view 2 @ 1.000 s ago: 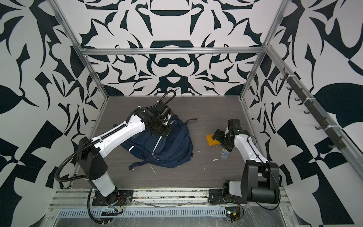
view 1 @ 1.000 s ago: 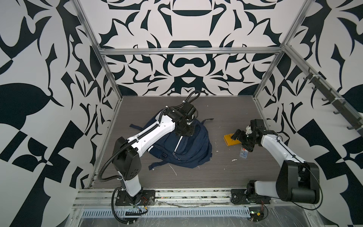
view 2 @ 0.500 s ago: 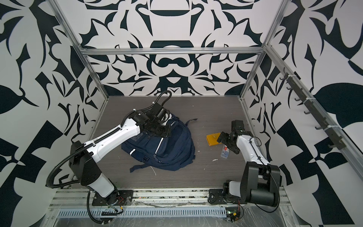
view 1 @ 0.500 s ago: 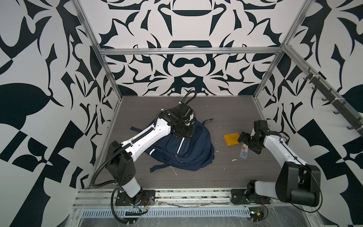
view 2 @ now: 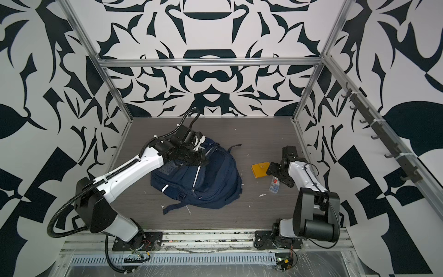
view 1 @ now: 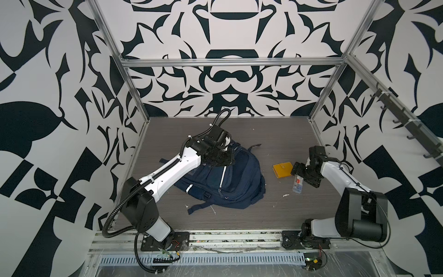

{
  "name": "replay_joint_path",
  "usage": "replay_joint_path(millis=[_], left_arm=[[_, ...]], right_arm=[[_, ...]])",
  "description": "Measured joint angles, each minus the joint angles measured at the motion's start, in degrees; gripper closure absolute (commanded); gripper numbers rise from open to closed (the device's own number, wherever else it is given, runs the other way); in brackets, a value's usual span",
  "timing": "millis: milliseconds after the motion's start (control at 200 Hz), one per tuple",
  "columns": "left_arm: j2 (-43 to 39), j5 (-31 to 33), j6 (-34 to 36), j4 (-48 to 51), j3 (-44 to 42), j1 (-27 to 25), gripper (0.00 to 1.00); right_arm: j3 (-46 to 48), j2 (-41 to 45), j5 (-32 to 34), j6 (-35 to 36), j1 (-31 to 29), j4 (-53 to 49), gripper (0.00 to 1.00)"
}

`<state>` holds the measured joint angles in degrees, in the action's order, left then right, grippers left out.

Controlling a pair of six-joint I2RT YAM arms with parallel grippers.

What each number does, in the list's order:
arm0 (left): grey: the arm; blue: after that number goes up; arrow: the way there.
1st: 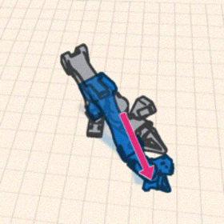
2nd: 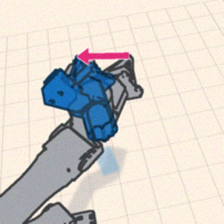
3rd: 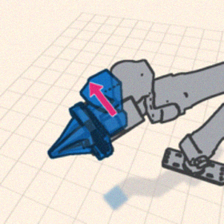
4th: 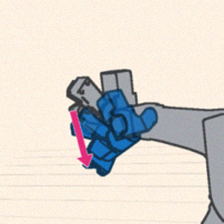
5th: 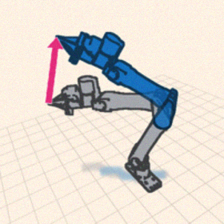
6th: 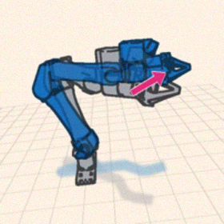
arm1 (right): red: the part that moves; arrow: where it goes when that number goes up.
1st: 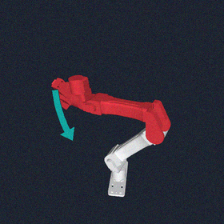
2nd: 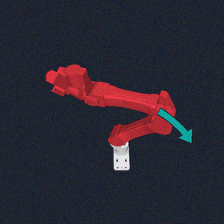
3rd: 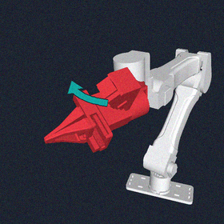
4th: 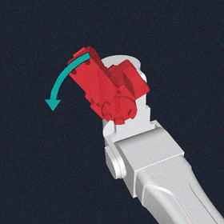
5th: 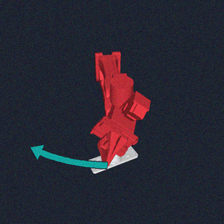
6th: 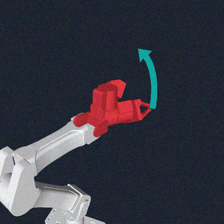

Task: Pack the student bag
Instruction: 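Grasp the clear card box with the right gripper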

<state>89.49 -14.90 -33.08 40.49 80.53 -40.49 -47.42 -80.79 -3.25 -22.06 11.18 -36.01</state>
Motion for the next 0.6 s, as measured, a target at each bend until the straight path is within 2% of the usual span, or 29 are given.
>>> replay_joint_path(millis=[225,425,600], left_arm=[[-0.2,-0.6,-1.0,-0.9,-0.5,0.2,1.00],[-0.7,-0.8,-1.9,-1.4,-0.7,0.6,1.00],[-1.7,-0.7,-2.1,-2.1,-1.5,0.8,1.00]], right_arm=[[0.0,-4.2,0.0,1.6,0.6,1.4,0.18],[0.0,-6.0,0.0,2.3,0.6,2.0,0.21],[0.0,-8.1,0.1,2.5,0.7,3.3,0.32]])
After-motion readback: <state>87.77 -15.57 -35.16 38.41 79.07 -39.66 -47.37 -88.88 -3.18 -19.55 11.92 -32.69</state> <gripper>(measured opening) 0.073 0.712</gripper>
